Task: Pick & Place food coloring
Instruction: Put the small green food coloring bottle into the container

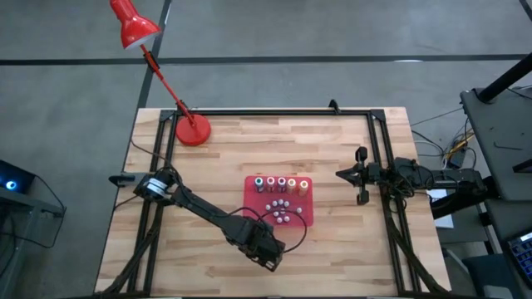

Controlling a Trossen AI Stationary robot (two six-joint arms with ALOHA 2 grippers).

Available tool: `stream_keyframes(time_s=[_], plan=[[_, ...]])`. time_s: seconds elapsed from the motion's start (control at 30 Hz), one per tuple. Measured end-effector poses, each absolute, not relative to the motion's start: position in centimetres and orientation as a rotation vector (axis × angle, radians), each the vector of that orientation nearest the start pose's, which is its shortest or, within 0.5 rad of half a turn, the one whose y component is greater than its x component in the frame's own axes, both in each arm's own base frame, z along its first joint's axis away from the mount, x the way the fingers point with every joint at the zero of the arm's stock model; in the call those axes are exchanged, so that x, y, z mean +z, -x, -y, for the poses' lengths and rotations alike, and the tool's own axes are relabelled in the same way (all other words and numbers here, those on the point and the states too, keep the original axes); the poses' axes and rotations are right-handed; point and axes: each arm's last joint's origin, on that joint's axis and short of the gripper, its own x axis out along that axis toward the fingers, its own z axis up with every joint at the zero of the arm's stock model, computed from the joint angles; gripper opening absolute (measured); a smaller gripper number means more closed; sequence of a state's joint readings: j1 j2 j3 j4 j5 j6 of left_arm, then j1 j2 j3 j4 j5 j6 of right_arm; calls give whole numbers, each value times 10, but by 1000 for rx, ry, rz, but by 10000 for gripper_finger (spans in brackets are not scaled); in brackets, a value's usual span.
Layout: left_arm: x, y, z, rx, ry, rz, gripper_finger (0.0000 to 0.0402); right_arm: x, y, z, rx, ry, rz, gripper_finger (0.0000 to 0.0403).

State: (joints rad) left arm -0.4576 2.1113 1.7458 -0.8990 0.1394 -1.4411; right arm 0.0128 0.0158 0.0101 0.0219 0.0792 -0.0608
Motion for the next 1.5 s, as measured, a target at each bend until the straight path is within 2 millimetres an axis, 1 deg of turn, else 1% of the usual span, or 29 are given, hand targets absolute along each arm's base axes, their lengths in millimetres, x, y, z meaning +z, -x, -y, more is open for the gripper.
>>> stream_keyframes(time_s=[0.33, 0.5, 0.63, 0.97, 1.5], plan=[[207, -396, 188, 483, 1047, -1313, 165, 168, -98, 1, -67, 60, 14, 9], [207, -397, 185, 501, 1036, -1293, 165, 168, -98, 1, -67, 60, 14, 9], [203, -400, 182, 516, 1035, -1294, 165, 168, -98, 1, -66, 60, 14, 9], [186, -405, 185, 508, 1036, -1357, 165, 168, -98, 1, -66, 60, 14, 9], [184, -403, 185, 522, 1025, -1365, 165, 168, -98, 1, -66, 60, 14, 9]])
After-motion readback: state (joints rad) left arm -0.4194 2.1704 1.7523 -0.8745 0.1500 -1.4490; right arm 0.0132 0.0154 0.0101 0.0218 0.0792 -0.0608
